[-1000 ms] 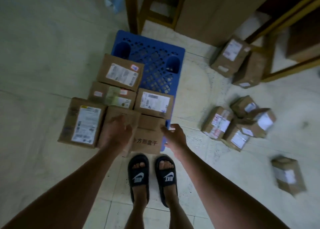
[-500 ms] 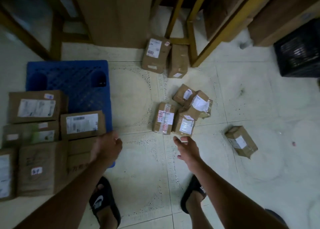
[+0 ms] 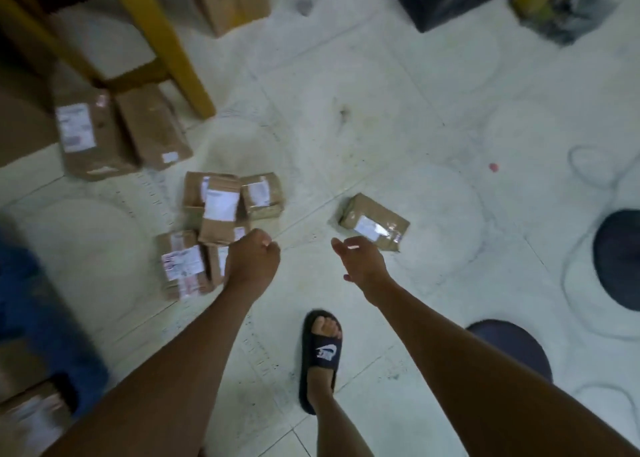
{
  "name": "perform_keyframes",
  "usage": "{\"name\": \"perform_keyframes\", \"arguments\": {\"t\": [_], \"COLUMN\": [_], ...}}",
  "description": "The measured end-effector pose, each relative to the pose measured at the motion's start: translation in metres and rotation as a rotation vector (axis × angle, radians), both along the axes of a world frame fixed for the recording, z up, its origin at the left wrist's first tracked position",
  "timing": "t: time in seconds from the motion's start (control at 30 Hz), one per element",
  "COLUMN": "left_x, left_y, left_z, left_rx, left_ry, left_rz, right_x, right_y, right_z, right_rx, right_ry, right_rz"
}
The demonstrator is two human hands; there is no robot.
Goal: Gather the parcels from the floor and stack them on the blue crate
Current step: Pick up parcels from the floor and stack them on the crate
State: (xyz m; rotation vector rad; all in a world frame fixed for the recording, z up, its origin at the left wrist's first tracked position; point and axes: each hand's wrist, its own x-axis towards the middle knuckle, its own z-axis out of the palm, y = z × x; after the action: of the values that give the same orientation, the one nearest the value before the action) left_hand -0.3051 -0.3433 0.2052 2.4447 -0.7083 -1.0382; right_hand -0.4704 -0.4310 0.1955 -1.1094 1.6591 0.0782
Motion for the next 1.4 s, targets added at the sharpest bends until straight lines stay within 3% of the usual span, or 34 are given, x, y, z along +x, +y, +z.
{"name": "perform_keyframes", "arguments": {"t": [0.2, 0.43, 0.9, 1.07, 1.23, 1.4], "left_x": [-0.067, -0.079, -0.114, -0.143, -0.141, -0.106], "left_y": [-0.088, -0.143, -0.216, -0.230, -0.224, -0.206], "left_z": [-0.021, -0.069, -0.249, -0.295, -0.269, -0.180], "left_rx": [0.044, 0.113, 0.189, 0.222, 0.213, 0.170], "left_ry": [0.120, 0.174, 0.220, 0.279, 0.312, 0.239], "left_rz": [-0.137, -0.249, -0.253, -0.161, -0.033, 0.192], "right_x": [-0.063, -0.108, -0.147, -0.151, -0.143, -0.104], "right_y": [-0.059, -0.099, -0.145, -0.146, -0.153, -0.176], "right_z": [-0.008, -0.042, -0.233, -0.274, -0.250, -0.160], "right_rx": [-0.058, -0.034, 0.051, 0.201, 0.146, 0.083], "right_ry": [0.026, 0.089, 0.158, -0.011, -0.006, -0.018], "right_rz": [-0.086, -0.227, -0.411, -0.545, -0.520, -0.255]}}
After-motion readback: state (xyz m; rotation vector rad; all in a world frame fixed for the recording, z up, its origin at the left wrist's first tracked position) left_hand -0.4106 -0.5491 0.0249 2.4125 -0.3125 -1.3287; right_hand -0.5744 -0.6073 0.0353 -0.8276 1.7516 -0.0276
